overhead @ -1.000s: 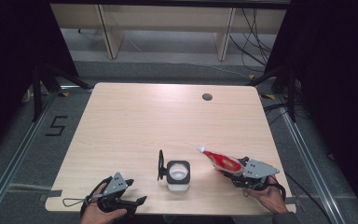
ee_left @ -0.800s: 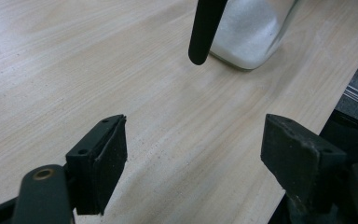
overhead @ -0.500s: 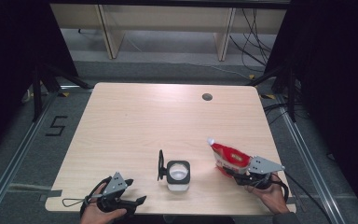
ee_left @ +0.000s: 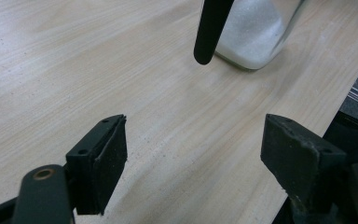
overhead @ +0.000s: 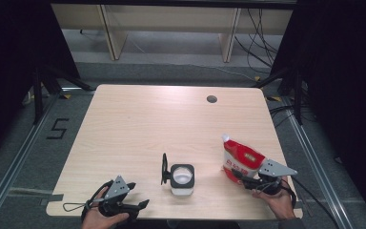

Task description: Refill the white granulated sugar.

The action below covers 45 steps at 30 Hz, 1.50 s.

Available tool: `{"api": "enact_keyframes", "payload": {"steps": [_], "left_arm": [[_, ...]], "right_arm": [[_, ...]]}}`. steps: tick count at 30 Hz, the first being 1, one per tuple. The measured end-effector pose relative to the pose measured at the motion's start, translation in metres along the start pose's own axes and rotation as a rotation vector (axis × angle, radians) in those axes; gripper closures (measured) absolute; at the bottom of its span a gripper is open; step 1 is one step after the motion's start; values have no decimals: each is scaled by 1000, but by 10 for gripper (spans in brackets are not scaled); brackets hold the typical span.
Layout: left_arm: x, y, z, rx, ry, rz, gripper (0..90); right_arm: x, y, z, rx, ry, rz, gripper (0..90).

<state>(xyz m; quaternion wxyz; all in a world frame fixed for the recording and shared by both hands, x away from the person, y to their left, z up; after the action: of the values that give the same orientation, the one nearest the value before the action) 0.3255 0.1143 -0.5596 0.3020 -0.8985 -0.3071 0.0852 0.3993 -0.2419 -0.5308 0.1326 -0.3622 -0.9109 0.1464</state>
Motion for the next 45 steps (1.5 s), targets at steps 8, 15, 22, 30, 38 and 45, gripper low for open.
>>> {"api": "enact_keyframes", "payload": {"steps": [8, 15, 22, 30, 38, 45], "left_arm": [[0, 0, -2, -12, 11, 3, 223], [2, -1, 1, 11, 36, 4, 223], [0, 0, 0, -4, 1, 2, 223], [3, -2, 1, 15, 43, 1, 223], [4, -3, -2, 12, 35, -10, 223], [6, -6, -12, -36, -11, -14, 223]], "right_arm": [[-3, -13, 2, 0, 84, 27, 398], [-3, -27, 1, 10, 83, 87, 290], [-2, -44, 2, 9, 113, 134, 260], [5, -62, 11, 52, 169, 217, 256], [9, -67, 19, 86, 157, 239, 247], [13, -69, 27, 129, 125, 248, 227]]}}
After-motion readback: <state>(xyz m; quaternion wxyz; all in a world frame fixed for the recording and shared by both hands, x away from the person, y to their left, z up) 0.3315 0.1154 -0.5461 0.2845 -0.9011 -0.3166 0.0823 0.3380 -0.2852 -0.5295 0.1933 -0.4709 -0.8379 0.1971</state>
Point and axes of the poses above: each handheld gripper's, and its own axes: y roughly forward along the jaws, z roughly out of its underside, x roughly to its left, the point moved 9 cm from there along y, roughly forward along the jaws, and after that the axes turned 10 degrees about y, right-handed, at the moved point
